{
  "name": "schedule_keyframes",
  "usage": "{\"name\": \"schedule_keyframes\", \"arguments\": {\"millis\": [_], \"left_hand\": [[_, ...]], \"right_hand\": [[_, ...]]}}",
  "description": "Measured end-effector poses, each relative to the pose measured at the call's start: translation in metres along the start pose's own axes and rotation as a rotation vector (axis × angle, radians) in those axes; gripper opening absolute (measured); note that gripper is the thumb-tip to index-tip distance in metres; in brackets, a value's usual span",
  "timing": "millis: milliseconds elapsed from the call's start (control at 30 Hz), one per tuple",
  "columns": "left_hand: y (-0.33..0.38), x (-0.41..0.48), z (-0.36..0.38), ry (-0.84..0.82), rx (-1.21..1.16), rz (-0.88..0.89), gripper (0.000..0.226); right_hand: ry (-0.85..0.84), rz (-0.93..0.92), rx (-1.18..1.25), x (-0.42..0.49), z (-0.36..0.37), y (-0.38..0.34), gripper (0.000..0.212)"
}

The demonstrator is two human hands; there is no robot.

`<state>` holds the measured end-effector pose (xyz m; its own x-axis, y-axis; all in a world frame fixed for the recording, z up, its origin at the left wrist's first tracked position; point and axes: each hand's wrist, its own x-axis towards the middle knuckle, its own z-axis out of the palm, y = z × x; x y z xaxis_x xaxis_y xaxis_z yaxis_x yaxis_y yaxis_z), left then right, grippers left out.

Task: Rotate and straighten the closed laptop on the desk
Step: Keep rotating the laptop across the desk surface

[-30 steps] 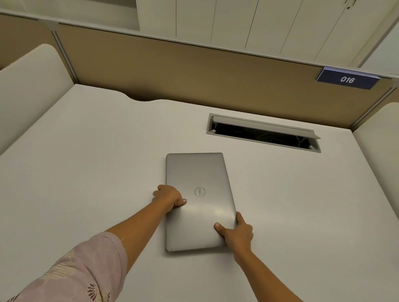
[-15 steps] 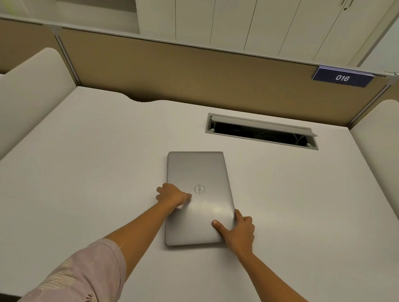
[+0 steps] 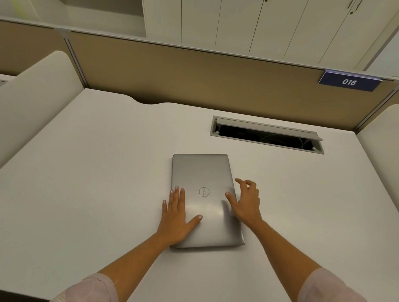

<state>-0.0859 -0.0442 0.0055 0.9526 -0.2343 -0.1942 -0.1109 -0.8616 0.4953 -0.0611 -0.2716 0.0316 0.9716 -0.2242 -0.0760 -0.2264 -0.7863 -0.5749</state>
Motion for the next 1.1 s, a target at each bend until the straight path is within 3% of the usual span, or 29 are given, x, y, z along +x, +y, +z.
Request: {"name": "schedule_keyframes", "arguments": {"millis": [233, 333, 600, 1100], "left_hand": [[-0.047, -0.011, 0.001, -0.093, 0.167, 0.319, 0.094], [-0.057, -0.012, -0.001, -0.097, 0.201, 0.379, 0.093], [-0.059, -0.009, -0.008, -0.125, 0.226, 0.53, 0.114], [-0.067, 0.014, -0.009, -0.166, 0.198, 0.561, 0.125]], "right_hand": [[-0.09, -0.123, -0.062, 0.039, 0.005, -0.017, 0.055], [-0.138, -0.148, -0.093, 0.053, 0.014, -0.026, 0.056], [-0.217, -0.183, -0.196, 0.08, 0.025, -0.041, 0.063], [-0.421, -0.116, -0.369, 0.151, 0.036, -0.056, 0.074]]}}
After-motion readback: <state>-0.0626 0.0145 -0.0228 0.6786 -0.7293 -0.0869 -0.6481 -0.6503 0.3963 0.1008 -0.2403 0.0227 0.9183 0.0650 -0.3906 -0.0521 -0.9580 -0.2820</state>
